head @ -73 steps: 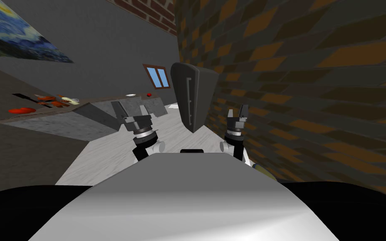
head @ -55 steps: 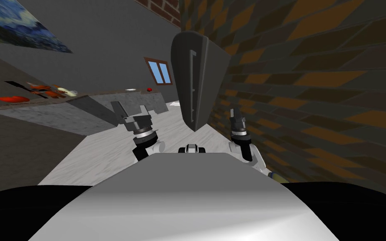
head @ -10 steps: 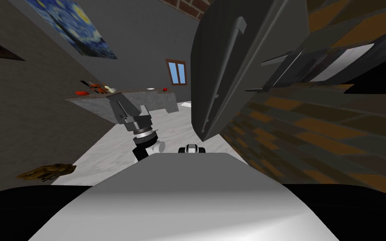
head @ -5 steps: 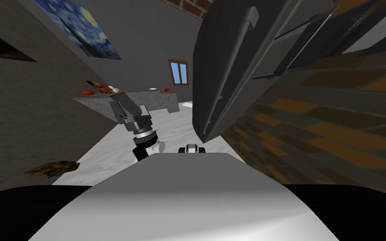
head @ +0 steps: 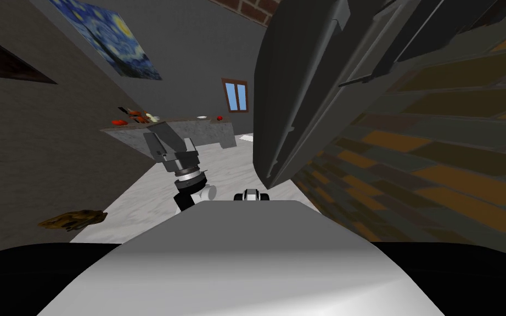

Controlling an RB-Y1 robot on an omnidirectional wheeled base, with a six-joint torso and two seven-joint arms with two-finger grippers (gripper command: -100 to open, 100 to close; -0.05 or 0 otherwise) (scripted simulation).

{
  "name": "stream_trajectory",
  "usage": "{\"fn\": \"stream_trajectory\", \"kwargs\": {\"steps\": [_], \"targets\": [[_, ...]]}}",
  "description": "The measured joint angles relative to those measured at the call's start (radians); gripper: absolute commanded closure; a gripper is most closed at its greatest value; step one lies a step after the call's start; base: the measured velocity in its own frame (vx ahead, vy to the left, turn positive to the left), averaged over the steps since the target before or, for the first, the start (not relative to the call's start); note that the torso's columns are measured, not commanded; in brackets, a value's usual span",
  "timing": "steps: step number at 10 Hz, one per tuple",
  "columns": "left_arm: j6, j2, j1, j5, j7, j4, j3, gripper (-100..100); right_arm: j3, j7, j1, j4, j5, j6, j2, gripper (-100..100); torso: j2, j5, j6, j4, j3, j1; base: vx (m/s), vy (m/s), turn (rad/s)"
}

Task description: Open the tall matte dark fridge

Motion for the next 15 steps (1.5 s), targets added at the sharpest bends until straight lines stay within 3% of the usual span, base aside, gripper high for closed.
{"fn": "stream_trajectory", "kwargs": {"steps": [2, 3, 6, 7, 8, 13, 15], "targets": [[0.000, 0.000, 0.000, 0.000, 0.000, 0.000, 0.000, 0, -0.029, 0.011, 0.001, 0.034, 0.027, -0.005, -0.069, -100, -0.005, 0.001, -0.002, -0.001, -0.004, 0.001, 0.052, 0.000, 0.051], [0.000, 0.000, 0.000, 0.000, 0.000, 0.000, 0.000, 0, -0.055, 0.002, -0.008, 0.024, 0.059, -0.016, -0.074, -100, -0.006, 0.001, -0.001, -0.001, -0.005, 0.000, 0.039, 0.002, -0.006], [0.000, 0.000, 0.000, 0.000, 0.000, 0.000, 0.000, 0, -0.083, 0.003, -0.010, 0.056, 0.083, -0.012, -0.139, -100, -0.004, -0.001, 0.001, -0.001, -0.002, 0.000, 0.035, 0.004, 0.040], [0.000, 0.000, 0.000, 0.000, 0.000, 0.000, 0.000, 0, -0.085, 0.003, -0.010, 0.056, 0.085, -0.013, -0.140, -100, 0.002, -0.002, 0.002, 0.000, 0.002, -0.002, 0.008, 0.004, -0.004], [0.000, 0.000, 0.000, 0.000, 0.000, 0.000, 0.000, 0, -0.085, 0.003, -0.010, 0.056, 0.084, -0.013, -0.140, 100, 0.004, -0.002, 0.002, 0.001, 0.004, -0.004, 0.008, 0.001, 0.008], [0.000, 0.000, 0.000, 0.000, 0.000, 0.000, 0.000, 0, -0.089, -0.006, -0.005, 0.098, 0.112, 0.013, -0.157, 100, -0.002, -0.006, 0.001, -0.007, 0.003, -0.005, 0.011, 0.231, -0.098], [0.000, 0.000, 0.000, 0.000, 0.000, 0.000, 0.000, 0, -0.074, -0.017, 0.019, 0.120, 0.132, 0.025, -0.186, 100, -0.006, -0.005, 0.001, -0.005, -0.002, -0.005, -0.022, 0.293, -0.142]]}}
